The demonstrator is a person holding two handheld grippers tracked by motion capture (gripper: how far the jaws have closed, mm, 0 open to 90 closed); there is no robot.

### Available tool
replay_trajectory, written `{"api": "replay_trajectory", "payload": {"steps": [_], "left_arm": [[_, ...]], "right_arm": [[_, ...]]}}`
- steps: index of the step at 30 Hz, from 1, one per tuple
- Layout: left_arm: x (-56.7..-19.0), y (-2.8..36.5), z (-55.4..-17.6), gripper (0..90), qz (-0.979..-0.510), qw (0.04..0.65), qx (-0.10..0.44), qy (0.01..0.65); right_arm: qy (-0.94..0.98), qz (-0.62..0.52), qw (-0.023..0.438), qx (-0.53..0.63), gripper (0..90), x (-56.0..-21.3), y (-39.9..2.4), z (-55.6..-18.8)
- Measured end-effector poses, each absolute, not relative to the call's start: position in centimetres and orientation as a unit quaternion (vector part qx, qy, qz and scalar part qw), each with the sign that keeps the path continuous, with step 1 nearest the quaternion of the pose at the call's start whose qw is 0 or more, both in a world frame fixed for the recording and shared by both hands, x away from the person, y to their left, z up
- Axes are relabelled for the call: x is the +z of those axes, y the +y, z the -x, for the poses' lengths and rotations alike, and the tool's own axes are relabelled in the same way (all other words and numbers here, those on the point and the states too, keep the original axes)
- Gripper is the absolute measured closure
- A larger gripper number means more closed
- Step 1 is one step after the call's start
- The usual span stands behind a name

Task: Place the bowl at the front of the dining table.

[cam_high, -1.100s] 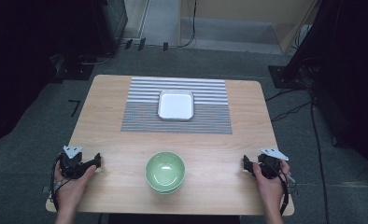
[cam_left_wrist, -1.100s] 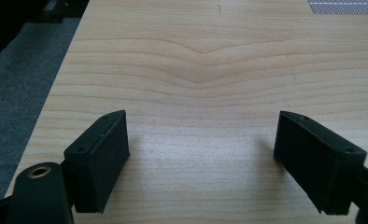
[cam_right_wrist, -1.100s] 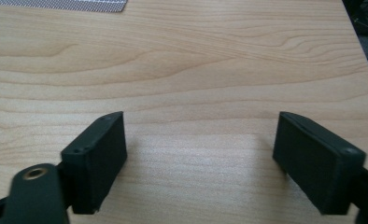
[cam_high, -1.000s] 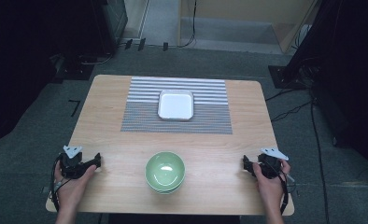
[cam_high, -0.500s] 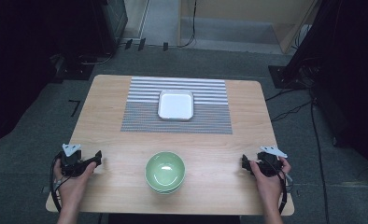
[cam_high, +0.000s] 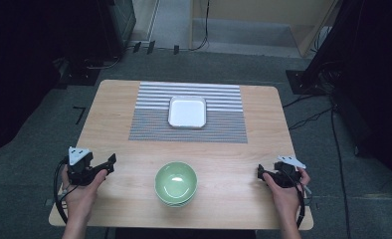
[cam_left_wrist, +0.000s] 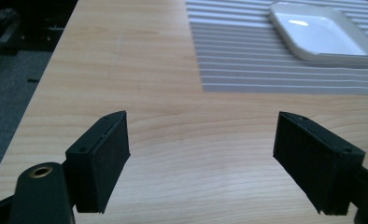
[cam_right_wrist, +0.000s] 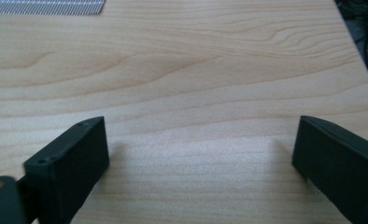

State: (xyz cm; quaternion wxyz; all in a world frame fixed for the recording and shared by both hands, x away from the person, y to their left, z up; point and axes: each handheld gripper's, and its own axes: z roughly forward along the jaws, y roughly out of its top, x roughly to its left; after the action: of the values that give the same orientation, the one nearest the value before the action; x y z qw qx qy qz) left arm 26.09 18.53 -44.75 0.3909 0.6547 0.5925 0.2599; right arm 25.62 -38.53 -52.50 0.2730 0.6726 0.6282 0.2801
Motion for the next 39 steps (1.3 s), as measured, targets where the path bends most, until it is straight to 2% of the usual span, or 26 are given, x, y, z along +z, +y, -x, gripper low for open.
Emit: {"api": "replay_trajectory", "payload": {"steps": [17, 31, 39], "left_arm": [[-42.6, 14.4, -24.7, 18.2, -0.682, 0.417, 0.254, 0.544], [-39.9, 12.3, -24.8, 18.2, -0.688, 0.438, 0.251, 0.522], [-40.1, 11.7, -24.3, 18.2, -0.696, 0.44, 0.239, 0.515]], "right_arm": [[0.62, -0.632, 0.303, 0.353, 5.3, -46.8, -34.8, -24.3], [0.638, -0.604, 0.293, 0.377, 6.1, -42.3, -32.0, -25.0], [0.656, -0.586, 0.285, 0.381, 6.3, -41.2, -30.1, -25.9]]}}
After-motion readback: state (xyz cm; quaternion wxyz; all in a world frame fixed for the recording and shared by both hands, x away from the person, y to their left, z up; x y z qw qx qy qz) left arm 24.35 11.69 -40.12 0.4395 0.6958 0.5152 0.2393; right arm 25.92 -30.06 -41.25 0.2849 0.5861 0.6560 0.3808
